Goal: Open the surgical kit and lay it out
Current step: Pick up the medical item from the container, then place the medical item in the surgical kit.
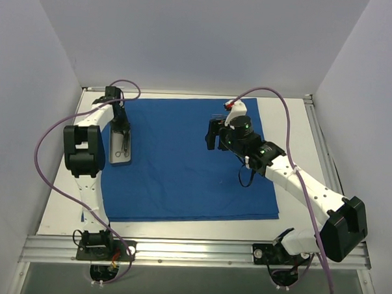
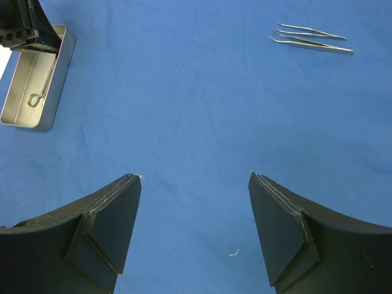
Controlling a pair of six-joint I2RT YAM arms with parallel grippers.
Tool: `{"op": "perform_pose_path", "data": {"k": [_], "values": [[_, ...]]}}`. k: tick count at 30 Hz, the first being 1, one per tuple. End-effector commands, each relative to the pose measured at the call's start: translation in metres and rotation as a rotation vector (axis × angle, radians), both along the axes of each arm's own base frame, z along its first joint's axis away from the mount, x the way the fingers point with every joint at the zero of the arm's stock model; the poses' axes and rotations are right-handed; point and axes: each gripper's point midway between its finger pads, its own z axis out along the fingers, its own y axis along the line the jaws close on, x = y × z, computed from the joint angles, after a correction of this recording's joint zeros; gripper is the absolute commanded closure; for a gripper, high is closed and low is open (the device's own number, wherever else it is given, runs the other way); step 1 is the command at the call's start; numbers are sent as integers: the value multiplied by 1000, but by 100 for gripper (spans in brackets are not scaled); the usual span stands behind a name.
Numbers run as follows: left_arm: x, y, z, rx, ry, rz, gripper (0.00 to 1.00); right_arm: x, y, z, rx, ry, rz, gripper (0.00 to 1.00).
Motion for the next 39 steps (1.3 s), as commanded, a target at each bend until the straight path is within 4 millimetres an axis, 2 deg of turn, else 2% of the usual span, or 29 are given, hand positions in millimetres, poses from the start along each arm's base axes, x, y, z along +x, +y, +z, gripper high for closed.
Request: {"op": "perform_pose_path", "data": {"k": [1,5,6,8,11,14,15,17,19,22,23,24,25,26,27,28,29,30,32,33,34,35,37,38,39], "values": [[13,5,9,26,-34,-3,70,1,2,14,29,-45,4,27],[12,6,6,30,-30,1,77,0,1,16,27,-50,5,27],[12,6,6,30,-30,1,86,0,1,14,23,-48,4,27],[11,6,8,30,-31,1,97,1,1,14,20,-50,5,27],[8,9,21,45,-45,11,98,1,3,13,17,-44,8,27],[4,10,46,51,-77,16,98,3,3,11,5,-37,10,26],[1,9,60,48,-101,14,98,3,3,11,-3,-36,16,25],[-2,8,76,47,-136,19,98,6,4,8,-19,-34,19,18],[-8,5,97,36,-180,21,98,10,6,8,-25,-32,21,3],[-20,-2,124,-2,-242,8,98,11,18,2,-45,-3,87,1],[-24,-6,146,-16,-292,-2,98,10,28,9,-20,-9,129,2],[-26,-25,156,-39,-326,-44,98,9,34,12,-11,-12,166,5],[-35,-36,155,-84,-325,-77,98,6,45,11,13,3,221,10],[-43,-48,176,-102,-375,-104,98,7,52,17,33,-4,245,12],[-45,-59,188,-123,-417,-131,98,7,60,22,63,-19,275,15],[-56,-72,182,-159,-410,-171,98,9,70,25,92,-29,308,18],[-63,-82,189,-173,-434,-191,98,3,81,28,128,-22,370,19],[-70,-99,210,-199,-504,-233,98,2,88,33,154,-24,396,20],[-87,-120,210,-258,-507,-277,98,-3,106,35,218,-15,469,23],[-96,-134,223,-281,-544,-309,98,-3,111,37,234,-16,480,24],[-102,-141,226,-310,-553,-314,98,-2,117,43,258,-28,494,27],[-114,-150,229,-339,-562,-336,98,-4,124,40,268,-21,518,28],[-124,-167,238,-391,-594,-356,98,-10,137,43,280,-34,560,29],[-131,-169,248,-405,-620,-358,98,-12,140,44,279,-38,565,30],[-135,-171,246,-415,-626,-352,98,-11,142,43,283,-35,564,31]]}}
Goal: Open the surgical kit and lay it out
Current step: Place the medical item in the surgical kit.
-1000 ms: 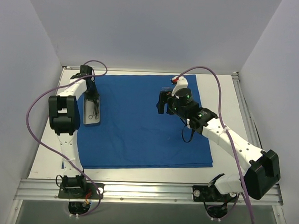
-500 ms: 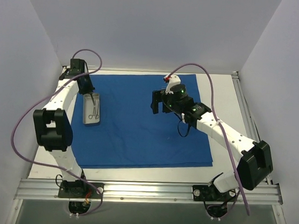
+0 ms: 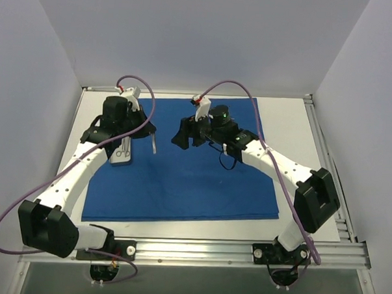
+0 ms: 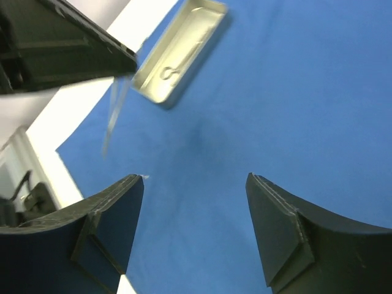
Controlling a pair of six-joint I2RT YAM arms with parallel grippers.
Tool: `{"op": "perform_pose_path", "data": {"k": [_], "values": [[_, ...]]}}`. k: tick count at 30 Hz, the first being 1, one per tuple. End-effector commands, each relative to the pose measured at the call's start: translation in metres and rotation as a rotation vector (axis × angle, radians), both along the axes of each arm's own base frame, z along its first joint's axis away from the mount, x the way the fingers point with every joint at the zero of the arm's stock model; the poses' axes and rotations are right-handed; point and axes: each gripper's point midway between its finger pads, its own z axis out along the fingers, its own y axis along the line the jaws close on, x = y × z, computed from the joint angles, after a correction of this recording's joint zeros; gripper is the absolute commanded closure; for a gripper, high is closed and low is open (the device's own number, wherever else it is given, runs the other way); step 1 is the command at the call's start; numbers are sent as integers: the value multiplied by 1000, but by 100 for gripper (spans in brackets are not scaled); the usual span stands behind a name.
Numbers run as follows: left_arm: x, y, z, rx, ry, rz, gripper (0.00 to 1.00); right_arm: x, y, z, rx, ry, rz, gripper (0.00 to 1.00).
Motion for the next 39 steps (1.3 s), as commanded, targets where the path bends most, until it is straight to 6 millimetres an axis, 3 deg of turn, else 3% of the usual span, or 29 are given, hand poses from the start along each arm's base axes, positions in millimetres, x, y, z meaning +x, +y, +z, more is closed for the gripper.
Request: {"op": "perform_pose_path", "data": {"k": [1,4,11,24,29,33,34,36,38,39], "values": [[-10,-21,37,-136,-107,-19,98,-10,30,39,125,-67,100,33],[-21,-29,44,-178,-125,-13,98,-19,38,50,192,-81,121,36],[-29,-37,51,-204,-138,-4,98,-34,54,47,218,-71,161,42],[-34,-42,57,-229,-145,-8,98,-29,65,30,213,-26,153,65],[-36,-43,62,-234,-155,-12,98,-27,71,22,202,-2,162,68],[-37,-41,63,-222,-159,-13,98,-23,70,22,199,-8,138,97],[-37,-40,63,-219,-160,-14,98,-22,70,22,195,-9,136,99],[-37,-38,61,-202,-158,-14,87,-20,68,21,177,-13,126,100],[-38,-33,61,-184,-158,6,67,-17,65,17,148,-25,111,100],[-37,-28,60,-165,-161,23,51,-15,61,12,120,-14,95,100]]}}
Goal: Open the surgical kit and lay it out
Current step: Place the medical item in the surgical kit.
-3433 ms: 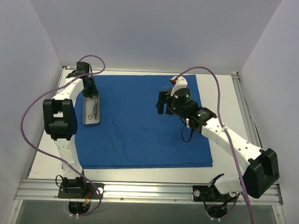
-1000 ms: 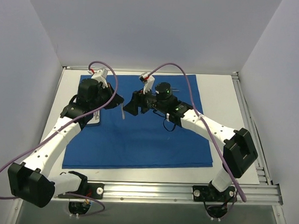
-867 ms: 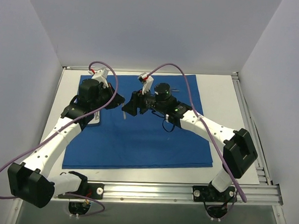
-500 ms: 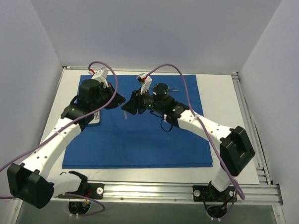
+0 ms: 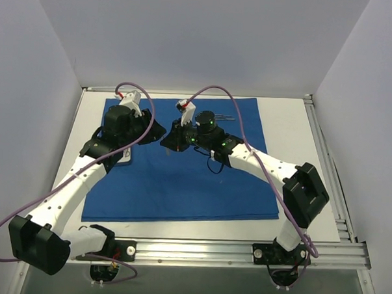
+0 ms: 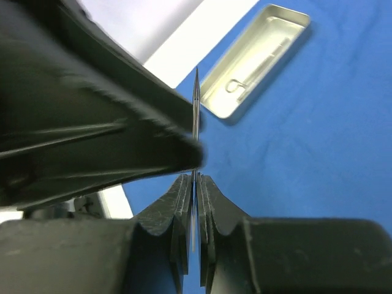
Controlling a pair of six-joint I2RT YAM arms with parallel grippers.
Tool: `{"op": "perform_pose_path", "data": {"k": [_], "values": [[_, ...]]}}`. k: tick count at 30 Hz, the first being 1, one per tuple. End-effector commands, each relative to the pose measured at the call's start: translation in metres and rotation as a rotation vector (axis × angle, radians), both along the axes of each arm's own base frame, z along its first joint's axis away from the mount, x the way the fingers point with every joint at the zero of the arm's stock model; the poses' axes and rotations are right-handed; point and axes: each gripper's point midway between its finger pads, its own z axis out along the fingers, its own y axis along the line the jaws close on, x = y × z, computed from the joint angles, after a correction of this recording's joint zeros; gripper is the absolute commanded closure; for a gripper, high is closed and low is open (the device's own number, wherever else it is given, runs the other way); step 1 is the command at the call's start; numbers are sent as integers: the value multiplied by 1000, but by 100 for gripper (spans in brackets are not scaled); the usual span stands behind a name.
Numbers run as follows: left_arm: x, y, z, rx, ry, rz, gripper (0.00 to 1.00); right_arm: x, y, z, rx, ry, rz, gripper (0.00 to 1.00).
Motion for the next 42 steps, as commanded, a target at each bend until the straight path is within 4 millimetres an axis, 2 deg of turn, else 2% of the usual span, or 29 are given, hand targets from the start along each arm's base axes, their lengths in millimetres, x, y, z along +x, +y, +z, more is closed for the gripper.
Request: {"op": "perform_pose_path", "data": {"k": [1,4,5,6,8,9,10,11,13,14,16,17,18,19,20,21,24,25,27,29,30,31,33,34,36,38,42], "values": [[-1,10,37,-7,-101,32,45,16,-8,5,-62,-66,-57,100],[-4,34,44,38,-127,104,34,30,-27,-12,-196,-113,-124,96],[-5,41,41,53,-120,126,33,31,-37,-26,-268,-97,-143,96],[-5,50,42,63,-125,158,32,45,-52,-31,-326,-116,-212,96],[-10,59,45,73,-135,184,32,54,-69,-38,-412,-173,-224,99],[-10,61,44,88,-137,184,32,63,-81,-34,-446,-212,-267,100],[-11,62,42,96,-134,183,32,72,-96,-41,-484,-233,-298,100],[-12,61,41,97,-131,180,32,81,-107,-40,-530,-289,-305,100],[-13,57,38,100,-128,165,32,114,-146,-36,-607,-314,-447,100],[-13,56,36,102,-127,159,32,124,-158,-36,-634,-315,-473,100],[-14,50,34,108,-127,140,32,149,-187,-45,-721,-332,-501,100],[-14,48,33,115,-129,134,32,159,-195,-40,-757,-358,-512,100],[-14,47,34,118,-132,131,32,169,-204,-54,-848,-379,-490,100],[-13,44,33,122,-129,123,32,177,-216,-55,-914,-394,-512,100],[-15,41,34,127,-134,111,32,188,-223,-50,-951,-405,-516,100],[-15,39,33,133,-134,106,32,192,-227,-73,-1018,-381,-458,100],[-15,38,33,145,-138,105,32,210,-239,-93,-1154,-450,-322,100],[-15,38,32,148,-137,104,32,215,-244,-95,-1205,-491,-263,100],[-15,35,30,152,-135,96,32,226,-243,-106,-1203,-519,-176,100],[-14,33,27,155,-130,91,32,236,-244,-107,-1201,-550,-120,100],[-14,31,27,157,-131,87,32,241,-243,-116,-1169,-549,-85,100],[-14,31,26,161,-128,85,32,249,-242,-108,-1159,-570,-84,100],[-12,30,25,171,-131,83,32,252,-242,-119,-1190,-590,3,100],[-12,29,24,176,-127,81,32,257,-241,-115,-1201,-618,21,100],[-11,29,22,181,-125,81,32,257,-241,-128,-1245,-645,120,100],[-9,28,18,186,-118,83,32,259,-239,-127,-1244,-658,172,100],[-6,28,11,195,-103,86,32,258,-231,-144,-1237,-693,302,100]]}}
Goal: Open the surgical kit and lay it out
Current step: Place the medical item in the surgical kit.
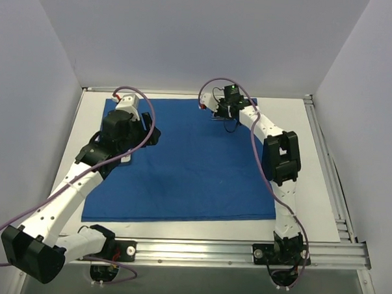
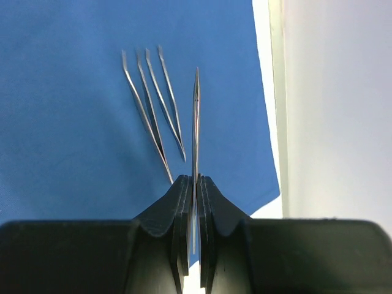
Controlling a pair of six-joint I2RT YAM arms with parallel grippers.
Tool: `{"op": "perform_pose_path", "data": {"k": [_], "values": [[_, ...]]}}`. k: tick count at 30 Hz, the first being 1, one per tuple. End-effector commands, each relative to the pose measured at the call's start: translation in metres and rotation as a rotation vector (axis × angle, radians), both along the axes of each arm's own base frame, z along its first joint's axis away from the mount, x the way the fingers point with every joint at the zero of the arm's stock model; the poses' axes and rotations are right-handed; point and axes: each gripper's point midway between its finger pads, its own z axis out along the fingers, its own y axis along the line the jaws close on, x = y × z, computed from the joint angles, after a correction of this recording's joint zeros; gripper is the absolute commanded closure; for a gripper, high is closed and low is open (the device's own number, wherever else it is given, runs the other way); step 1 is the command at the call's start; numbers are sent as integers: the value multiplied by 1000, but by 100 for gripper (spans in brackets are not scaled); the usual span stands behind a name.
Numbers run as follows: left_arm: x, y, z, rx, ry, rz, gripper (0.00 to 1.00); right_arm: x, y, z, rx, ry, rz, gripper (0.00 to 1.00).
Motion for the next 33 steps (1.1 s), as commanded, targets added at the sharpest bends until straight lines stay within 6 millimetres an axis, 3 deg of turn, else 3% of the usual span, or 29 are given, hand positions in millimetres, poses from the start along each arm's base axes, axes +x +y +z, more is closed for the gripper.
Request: {"op": "perform_pose_path", "data": {"k": [1,7,19,33], "values": [[7,-1,5,13,-28,4,32,-5,15,-10,-54,41,169,100],[11,-5,1,5,-14,2,32,1,40,-15,-19,37,245,100],[15,-5,-5,-19,7,6,32,9,65,-18,-23,23,285,100],[14,-5,-6,-24,13,0,32,-5,22,-39,-103,100,268,100]]}}
